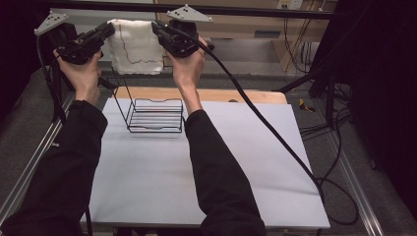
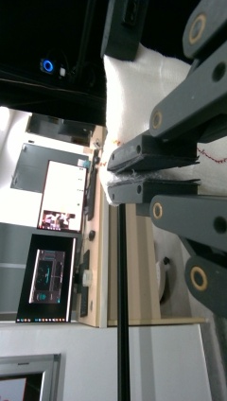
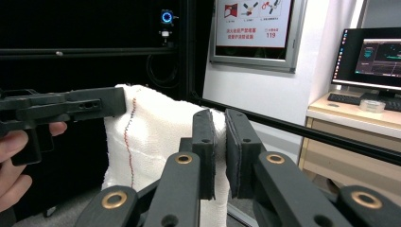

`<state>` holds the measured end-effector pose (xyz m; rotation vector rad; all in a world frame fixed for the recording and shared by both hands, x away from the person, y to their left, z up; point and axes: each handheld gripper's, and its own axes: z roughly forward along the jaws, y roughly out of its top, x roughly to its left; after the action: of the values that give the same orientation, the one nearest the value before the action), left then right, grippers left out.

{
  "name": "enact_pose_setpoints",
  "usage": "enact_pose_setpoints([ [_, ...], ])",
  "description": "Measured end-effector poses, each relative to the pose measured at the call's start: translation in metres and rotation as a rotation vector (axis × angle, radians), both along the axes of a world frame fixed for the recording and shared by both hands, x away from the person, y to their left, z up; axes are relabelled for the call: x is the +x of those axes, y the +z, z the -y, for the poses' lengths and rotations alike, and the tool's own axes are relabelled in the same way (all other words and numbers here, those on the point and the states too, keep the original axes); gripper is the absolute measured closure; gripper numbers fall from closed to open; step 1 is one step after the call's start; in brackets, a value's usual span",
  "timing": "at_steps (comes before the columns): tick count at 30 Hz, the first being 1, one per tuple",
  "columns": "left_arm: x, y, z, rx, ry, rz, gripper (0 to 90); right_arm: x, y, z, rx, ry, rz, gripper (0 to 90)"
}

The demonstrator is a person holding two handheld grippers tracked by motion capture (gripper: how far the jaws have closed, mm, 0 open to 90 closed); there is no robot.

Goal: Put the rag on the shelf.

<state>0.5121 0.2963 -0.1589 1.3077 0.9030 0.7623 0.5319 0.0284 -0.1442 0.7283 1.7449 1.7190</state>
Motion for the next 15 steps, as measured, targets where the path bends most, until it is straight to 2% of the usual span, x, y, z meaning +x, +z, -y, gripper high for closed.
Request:
enact_pose_setpoints([
  [15,0.014,-0.016,-0.003,0.029,0.011,-0.041,82.8,0.016,-0.016,-0.007,-0.021,-0.014,-0.036,83.4],
])
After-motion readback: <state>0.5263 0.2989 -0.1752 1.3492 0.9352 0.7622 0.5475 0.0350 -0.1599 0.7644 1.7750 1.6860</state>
